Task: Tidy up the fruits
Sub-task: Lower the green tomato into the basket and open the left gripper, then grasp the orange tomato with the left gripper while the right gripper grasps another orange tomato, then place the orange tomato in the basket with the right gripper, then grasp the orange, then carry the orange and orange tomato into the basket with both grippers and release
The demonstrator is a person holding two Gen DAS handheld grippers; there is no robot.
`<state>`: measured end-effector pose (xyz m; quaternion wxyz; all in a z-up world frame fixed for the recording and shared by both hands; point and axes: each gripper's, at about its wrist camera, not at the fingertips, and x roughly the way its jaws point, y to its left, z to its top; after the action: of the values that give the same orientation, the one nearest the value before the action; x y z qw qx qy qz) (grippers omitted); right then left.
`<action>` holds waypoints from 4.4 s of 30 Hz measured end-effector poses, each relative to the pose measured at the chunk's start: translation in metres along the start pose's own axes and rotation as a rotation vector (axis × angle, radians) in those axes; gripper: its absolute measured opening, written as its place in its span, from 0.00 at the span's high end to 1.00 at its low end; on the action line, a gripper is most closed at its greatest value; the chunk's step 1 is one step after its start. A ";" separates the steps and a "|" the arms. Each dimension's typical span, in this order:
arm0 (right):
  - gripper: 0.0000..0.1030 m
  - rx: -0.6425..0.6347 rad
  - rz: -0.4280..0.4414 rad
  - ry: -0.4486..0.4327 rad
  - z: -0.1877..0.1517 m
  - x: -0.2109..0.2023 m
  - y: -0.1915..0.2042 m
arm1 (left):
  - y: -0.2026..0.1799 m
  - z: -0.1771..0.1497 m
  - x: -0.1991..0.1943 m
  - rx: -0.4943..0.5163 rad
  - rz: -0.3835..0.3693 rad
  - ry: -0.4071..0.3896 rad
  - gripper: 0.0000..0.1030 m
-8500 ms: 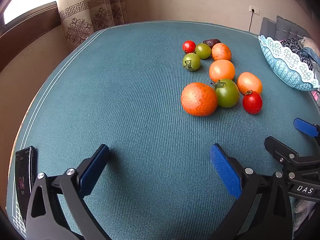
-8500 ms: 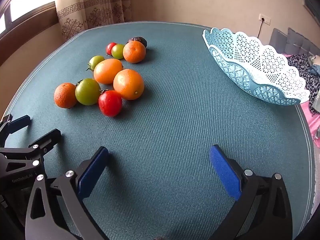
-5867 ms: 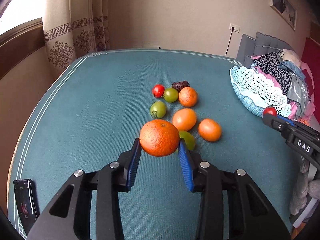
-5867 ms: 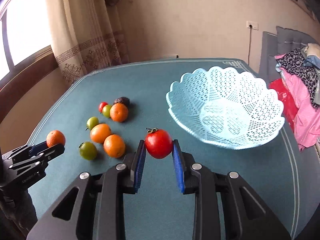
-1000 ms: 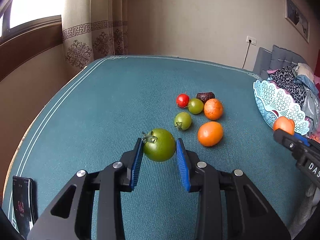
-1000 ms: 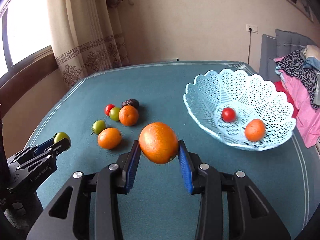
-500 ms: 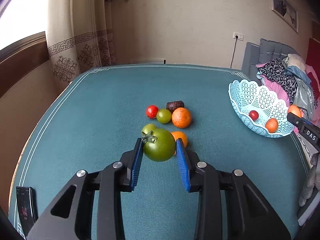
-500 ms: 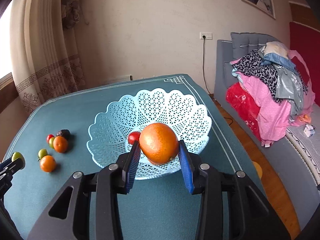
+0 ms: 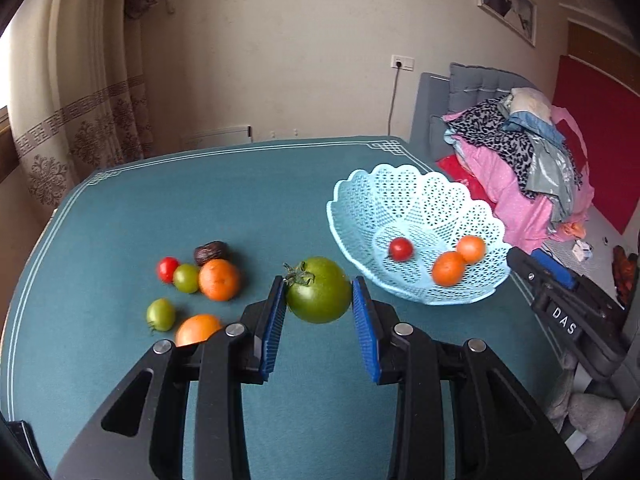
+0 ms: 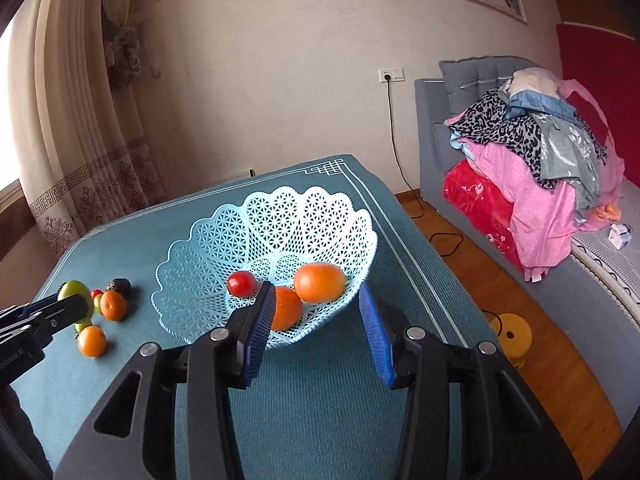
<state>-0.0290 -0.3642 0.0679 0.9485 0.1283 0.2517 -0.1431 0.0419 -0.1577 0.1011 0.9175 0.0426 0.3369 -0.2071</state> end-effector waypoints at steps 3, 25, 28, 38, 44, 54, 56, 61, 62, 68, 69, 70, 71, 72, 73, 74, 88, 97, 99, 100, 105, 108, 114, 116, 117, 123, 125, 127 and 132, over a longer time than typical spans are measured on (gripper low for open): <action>0.57 0.005 -0.005 -0.008 -0.003 -0.005 -0.004 | -0.019 0.006 0.016 0.017 -0.059 0.020 0.67; 0.55 -0.038 0.055 0.057 -0.019 0.000 0.022 | 0.007 0.002 0.023 -0.044 0.056 -0.012 0.17; 0.55 -0.071 0.080 0.064 -0.022 -0.001 0.038 | 0.024 -0.006 0.016 -0.055 0.096 -0.017 0.17; 0.54 -0.107 0.129 0.091 -0.030 -0.003 0.069 | 0.081 -0.031 0.022 -0.164 0.191 0.059 0.17; 0.54 -0.135 0.147 0.103 -0.036 -0.004 0.079 | 0.093 -0.035 0.036 -0.195 0.196 0.094 0.17; 0.53 -0.167 0.164 0.138 -0.049 0.001 0.092 | 0.100 -0.045 0.062 -0.228 0.189 0.141 0.35; 0.53 -0.172 0.173 0.138 -0.053 -0.001 0.094 | 0.102 -0.049 0.066 -0.234 0.192 0.150 0.46; 0.54 -0.196 0.185 0.173 -0.058 0.003 0.102 | 0.106 -0.053 0.057 -0.249 0.158 0.142 0.59; 0.53 -0.203 0.189 0.174 -0.057 0.003 0.104 | 0.108 -0.055 0.054 -0.260 0.157 0.140 0.59; 0.54 -0.250 0.256 0.204 -0.057 0.008 0.128 | 0.119 -0.063 0.025 -0.244 0.223 0.091 0.59; 0.54 -0.255 0.272 0.214 -0.056 0.011 0.133 | 0.121 -0.064 0.020 -0.239 0.235 0.082 0.59; 0.53 -0.256 0.291 0.225 -0.055 0.015 0.138 | 0.123 -0.066 0.015 -0.233 0.256 0.073 0.59; 0.53 -0.256 0.308 0.238 -0.053 0.019 0.143 | 0.125 -0.068 0.010 -0.229 0.272 0.061 0.59; 0.53 -0.257 0.323 0.246 -0.051 0.024 0.149 | 0.129 -0.070 0.006 -0.228 0.281 0.051 0.59; 0.53 -0.264 0.338 0.255 -0.049 0.029 0.154 | 0.132 -0.072 0.002 -0.232 0.292 0.043 0.59; 0.53 -0.272 0.349 0.267 -0.047 0.035 0.161 | 0.136 -0.073 -0.001 -0.236 0.305 0.036 0.59; 0.53 -0.341 0.407 0.322 -0.032 0.098 0.239 | 0.158 -0.079 -0.012 -0.283 0.357 0.001 0.59; 0.62 -0.343 0.395 0.325 -0.030 0.116 0.251 | 0.159 -0.081 -0.008 -0.293 0.366 0.013 0.59; 0.63 -0.327 0.408 0.331 -0.030 0.116 0.245 | 0.159 -0.082 -0.008 -0.292 0.366 0.014 0.59; 0.63 -0.322 0.409 0.331 -0.031 0.114 0.243 | 0.159 -0.081 -0.008 -0.293 0.366 0.015 0.59; 0.63 -0.323 0.399 0.316 -0.034 0.102 0.237 | 0.159 -0.081 -0.009 -0.291 0.364 0.012 0.59; 0.63 -0.321 0.401 0.300 -0.036 0.089 0.230 | 0.159 -0.081 -0.009 -0.292 0.367 0.006 0.59; 0.63 -0.301 0.394 0.279 -0.038 0.070 0.212 | 0.157 -0.081 -0.010 -0.284 0.367 -0.001 0.59; 0.63 -0.294 0.388 0.266 -0.037 0.064 0.206 | 0.156 -0.081 -0.010 -0.277 0.371 -0.001 0.59; 0.63 -0.291 0.384 0.261 -0.036 0.061 0.203 | 0.156 -0.080 -0.010 -0.276 0.371 -0.001 0.59; 0.63 -0.271 0.359 0.210 -0.029 0.040 0.183 | 0.152 -0.080 -0.012 -0.266 0.382 -0.010 0.59; 0.63 -0.267 0.340 0.193 -0.028 0.035 0.174 | 0.149 -0.079 -0.013 -0.261 0.380 -0.011 0.59; 0.63 -0.250 0.332 0.190 -0.025 0.032 0.164 | 0.148 -0.077 -0.016 -0.264 0.371 -0.015 0.59; 0.63 -0.186 0.313 0.155 -0.016 0.024 0.139 | 0.139 -0.070 -0.023 -0.239 0.365 -0.026 0.59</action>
<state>0.0309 -0.2358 0.0659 0.9448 0.0882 0.3131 0.0404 0.0412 -0.0079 0.0530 0.9426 -0.0089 0.3338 0.0031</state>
